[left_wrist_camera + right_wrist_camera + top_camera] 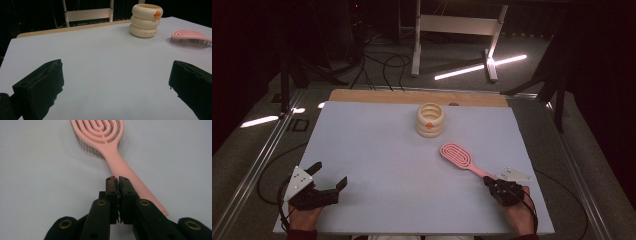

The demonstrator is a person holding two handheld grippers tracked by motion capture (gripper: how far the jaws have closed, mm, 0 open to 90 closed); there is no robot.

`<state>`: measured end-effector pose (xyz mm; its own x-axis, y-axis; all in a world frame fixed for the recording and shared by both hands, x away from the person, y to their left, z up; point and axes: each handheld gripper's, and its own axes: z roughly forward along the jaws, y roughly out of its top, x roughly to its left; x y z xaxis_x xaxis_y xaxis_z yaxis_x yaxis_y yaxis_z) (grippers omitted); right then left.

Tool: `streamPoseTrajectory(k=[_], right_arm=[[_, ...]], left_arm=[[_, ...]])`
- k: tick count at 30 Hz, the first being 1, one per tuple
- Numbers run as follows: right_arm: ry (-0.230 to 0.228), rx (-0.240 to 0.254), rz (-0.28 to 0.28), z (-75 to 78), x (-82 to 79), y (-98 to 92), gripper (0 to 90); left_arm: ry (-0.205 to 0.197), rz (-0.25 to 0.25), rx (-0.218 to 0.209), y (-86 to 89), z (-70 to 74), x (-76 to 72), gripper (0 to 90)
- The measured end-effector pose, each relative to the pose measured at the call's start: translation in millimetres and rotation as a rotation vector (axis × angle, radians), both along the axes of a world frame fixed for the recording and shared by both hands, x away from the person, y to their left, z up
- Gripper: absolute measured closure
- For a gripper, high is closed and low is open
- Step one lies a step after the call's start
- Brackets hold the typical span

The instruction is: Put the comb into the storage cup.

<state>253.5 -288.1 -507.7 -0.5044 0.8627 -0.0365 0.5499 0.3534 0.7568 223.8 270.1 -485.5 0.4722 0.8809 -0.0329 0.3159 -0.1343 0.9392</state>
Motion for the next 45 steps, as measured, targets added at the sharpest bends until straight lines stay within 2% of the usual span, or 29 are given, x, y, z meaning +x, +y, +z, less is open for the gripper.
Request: streamPoseTrajectory(k=[6,9,12,14,17,22,26,28,29,31,34,45], right_arm=[[-0.052,0.032,0.033,5.0,-3.4,1.6,80.8],[-0.103,0.060,0.063,11.4,-8.6,3.7,75.2],[-0.116,0.065,0.064,12.8,-10.2,4.2,72.4],[-0.169,0.101,0.073,17.8,-14.1,3.2,62.9],[-0.202,0.124,0.051,21.4,-16.2,-1.2,55.4],[-0.251,0.191,0.016,29.1,-20.3,-14.9,45.6],[-0.303,0.259,0.007,37.1,-25.4,-26.3,32.6],[-0.318,0.278,0.006,39.8,-27.2,-29.9,23.3],[-0.328,0.272,0.000,40.3,-27.5,-31.3,18.9],[-0.328,0.252,-0.021,40.4,-27.8,-32.6,14.1],[-0.325,0.248,-0.038,38.9,-26.9,-34.6,9.5],[-0.323,0.264,-0.044,38.5,-26.8,-36.9,8.8]], left_arm=[[0.001,0.000,-0.001,0.0,-0.4,0.4,0.3],[0.001,0.000,0.003,0.3,-0.6,0.4,0.3],[0.001,0.000,0.002,0.2,-0.8,0.7,0.3],[0.004,0.000,0.005,0.4,-1.2,0.9,0.3],[0.003,0.001,0.005,0.7,-1.0,0.8,0.3],[0.002,0.002,0.001,1.3,-0.9,0.8,0.3],[-0.004,0.003,-0.004,2.3,-0.3,0.2,0.3],[-0.006,0.005,-0.006,2.7,0.1,0.0,0.3],[-0.006,0.006,-0.009,2.9,0.1,0.0,0.3],[-0.007,0.007,-0.009,3.3,0.2,0.0,0.3],[-0.007,0.008,-0.010,4.2,0.5,-0.1,0.3],[-0.003,0.012,-0.010,4.2,-0.2,0.3,0.3]])
